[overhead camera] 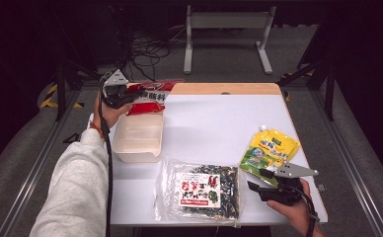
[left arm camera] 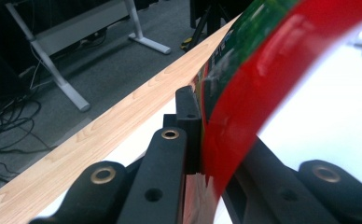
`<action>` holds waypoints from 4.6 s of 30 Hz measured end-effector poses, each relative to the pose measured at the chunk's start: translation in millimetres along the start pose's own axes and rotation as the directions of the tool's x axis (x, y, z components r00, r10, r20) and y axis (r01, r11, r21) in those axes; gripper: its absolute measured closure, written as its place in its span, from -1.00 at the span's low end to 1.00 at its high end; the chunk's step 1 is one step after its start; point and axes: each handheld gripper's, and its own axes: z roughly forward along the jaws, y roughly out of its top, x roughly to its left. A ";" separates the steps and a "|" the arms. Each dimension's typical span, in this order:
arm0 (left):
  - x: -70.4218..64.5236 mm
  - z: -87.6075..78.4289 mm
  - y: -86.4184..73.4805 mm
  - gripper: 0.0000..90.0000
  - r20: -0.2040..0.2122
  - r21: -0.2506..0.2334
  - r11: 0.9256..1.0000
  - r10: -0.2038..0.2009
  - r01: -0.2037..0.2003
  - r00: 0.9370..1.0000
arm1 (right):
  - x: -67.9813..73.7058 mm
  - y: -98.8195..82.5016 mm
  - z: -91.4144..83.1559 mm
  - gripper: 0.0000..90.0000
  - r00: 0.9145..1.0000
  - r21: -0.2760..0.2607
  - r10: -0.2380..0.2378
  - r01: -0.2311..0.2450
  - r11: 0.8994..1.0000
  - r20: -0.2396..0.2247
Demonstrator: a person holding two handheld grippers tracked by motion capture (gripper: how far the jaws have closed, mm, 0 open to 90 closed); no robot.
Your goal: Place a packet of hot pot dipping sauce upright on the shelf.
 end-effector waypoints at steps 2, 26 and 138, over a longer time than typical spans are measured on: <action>0.8 4.9 -2.4 1.00 -0.009 0.024 1.000 -0.010 0.010 1.000 | 0.8 0.1 0.0 -0.23 1.000 -0.001 -0.002 0.002 1.000 -0.003; -0.3 -0.3 -24.5 0.99 -0.066 0.078 0.990 -0.109 0.114 0.992 | 3.4 6.3 1.0 -0.26 0.999 0.001 -0.036 0.036 0.999 -0.037; -243.8 -78.2 -149.1 -0.69 0.288 0.249 0.966 -0.007 -0.068 0.958 | 34.3 6.5 8.6 0.81 0.960 0.094 -0.231 0.248 0.964 -0.161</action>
